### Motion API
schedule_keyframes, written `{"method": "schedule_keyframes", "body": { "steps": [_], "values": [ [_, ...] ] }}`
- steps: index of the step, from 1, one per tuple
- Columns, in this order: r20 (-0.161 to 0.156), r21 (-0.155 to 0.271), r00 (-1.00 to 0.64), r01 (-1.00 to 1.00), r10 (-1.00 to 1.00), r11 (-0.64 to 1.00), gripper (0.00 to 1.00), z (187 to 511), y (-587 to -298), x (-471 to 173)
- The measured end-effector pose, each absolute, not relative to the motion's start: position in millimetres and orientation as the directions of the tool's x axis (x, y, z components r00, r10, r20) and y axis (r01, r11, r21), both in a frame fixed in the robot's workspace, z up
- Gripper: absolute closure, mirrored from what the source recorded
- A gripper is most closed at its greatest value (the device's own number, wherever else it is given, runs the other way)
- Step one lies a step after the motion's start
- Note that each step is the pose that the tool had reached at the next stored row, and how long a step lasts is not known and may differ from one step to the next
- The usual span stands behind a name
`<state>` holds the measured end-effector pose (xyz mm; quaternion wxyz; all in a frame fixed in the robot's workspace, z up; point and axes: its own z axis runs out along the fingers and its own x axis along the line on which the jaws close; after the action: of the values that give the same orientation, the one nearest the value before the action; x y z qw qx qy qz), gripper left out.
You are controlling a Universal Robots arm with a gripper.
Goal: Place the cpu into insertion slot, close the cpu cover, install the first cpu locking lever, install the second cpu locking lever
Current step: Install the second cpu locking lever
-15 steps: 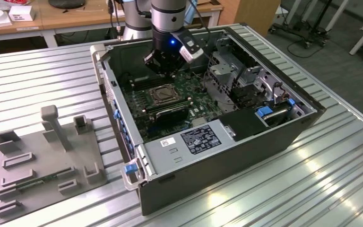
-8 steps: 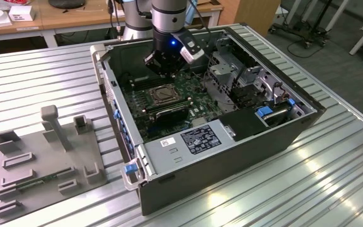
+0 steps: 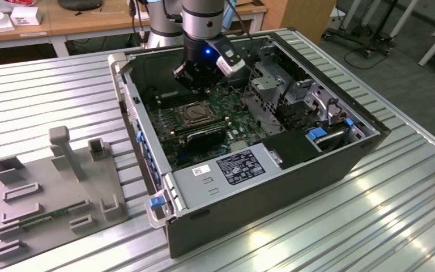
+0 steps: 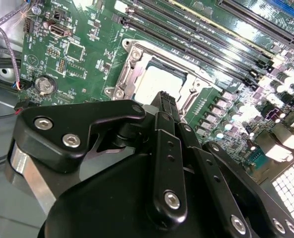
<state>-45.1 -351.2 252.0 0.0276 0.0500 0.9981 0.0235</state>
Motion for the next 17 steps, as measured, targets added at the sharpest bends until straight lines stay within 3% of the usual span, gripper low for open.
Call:
{"method": "schedule_keyframes", "body": {
  "steps": [17],
  "values": [
    [-0.053, 0.049, -0.993, 0.098, 0.101, 0.994, 0.89, 252.0, -354.3, -45.1]
  ]
}}
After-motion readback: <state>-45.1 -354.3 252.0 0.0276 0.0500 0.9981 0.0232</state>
